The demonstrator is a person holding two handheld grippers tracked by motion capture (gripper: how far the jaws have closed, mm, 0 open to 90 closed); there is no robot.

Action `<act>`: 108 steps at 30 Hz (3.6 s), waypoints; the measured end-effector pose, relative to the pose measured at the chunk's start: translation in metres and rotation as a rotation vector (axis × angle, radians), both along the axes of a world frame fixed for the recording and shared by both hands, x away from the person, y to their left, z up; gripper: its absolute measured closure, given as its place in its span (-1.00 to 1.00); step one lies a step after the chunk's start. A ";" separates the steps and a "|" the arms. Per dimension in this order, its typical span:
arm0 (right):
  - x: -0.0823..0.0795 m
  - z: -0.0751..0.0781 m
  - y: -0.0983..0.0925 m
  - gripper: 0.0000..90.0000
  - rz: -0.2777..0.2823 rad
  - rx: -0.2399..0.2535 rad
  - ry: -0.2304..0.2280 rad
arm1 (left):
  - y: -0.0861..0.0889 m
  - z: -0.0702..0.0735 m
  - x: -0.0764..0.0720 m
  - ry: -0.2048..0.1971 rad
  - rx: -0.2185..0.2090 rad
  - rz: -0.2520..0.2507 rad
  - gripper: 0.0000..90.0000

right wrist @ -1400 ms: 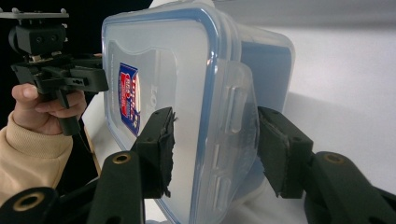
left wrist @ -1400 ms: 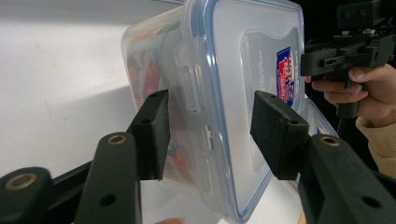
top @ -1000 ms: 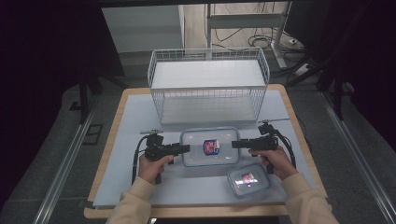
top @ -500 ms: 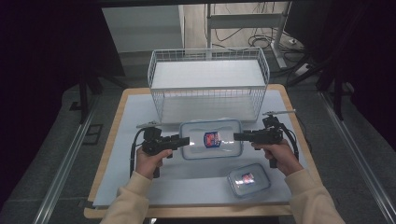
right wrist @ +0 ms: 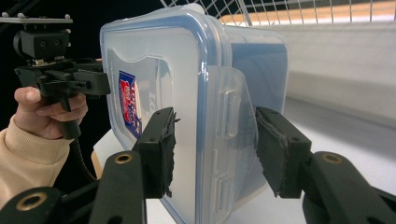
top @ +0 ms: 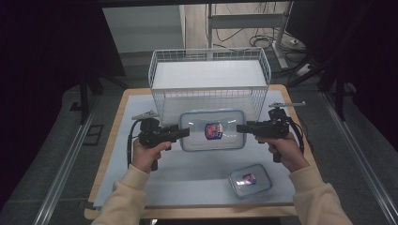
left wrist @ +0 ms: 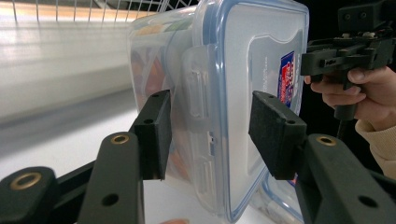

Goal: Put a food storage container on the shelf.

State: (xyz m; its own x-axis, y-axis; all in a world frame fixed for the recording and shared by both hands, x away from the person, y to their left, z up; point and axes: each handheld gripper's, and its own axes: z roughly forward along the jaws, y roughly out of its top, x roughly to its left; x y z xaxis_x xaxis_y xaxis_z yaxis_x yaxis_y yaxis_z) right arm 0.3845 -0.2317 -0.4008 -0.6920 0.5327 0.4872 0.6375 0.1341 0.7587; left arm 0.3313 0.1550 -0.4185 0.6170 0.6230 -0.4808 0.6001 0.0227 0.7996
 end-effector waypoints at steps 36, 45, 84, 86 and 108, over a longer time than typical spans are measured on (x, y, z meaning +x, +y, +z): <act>0.041 0.083 0.009 0.10 -0.021 0.032 -0.111 | 0.012 0.084 0.048 -0.085 -0.004 -0.006 0.15; 0.055 0.105 0.014 0.09 -0.026 0.044 -0.134 | 0.016 0.109 0.065 -0.113 0.014 -0.012 0.15; 0.151 0.103 0.017 0.08 -0.090 0.052 -0.027 | 0.020 0.102 0.168 0.001 -0.032 -0.007 0.13; 0.154 0.102 0.017 0.08 -0.101 0.066 -0.012 | 0.021 0.100 0.172 0.025 -0.062 0.007 0.13; 0.143 0.104 0.023 -0.05 -0.331 0.059 -0.026 | 0.015 0.091 0.182 0.100 -0.071 0.098 -0.35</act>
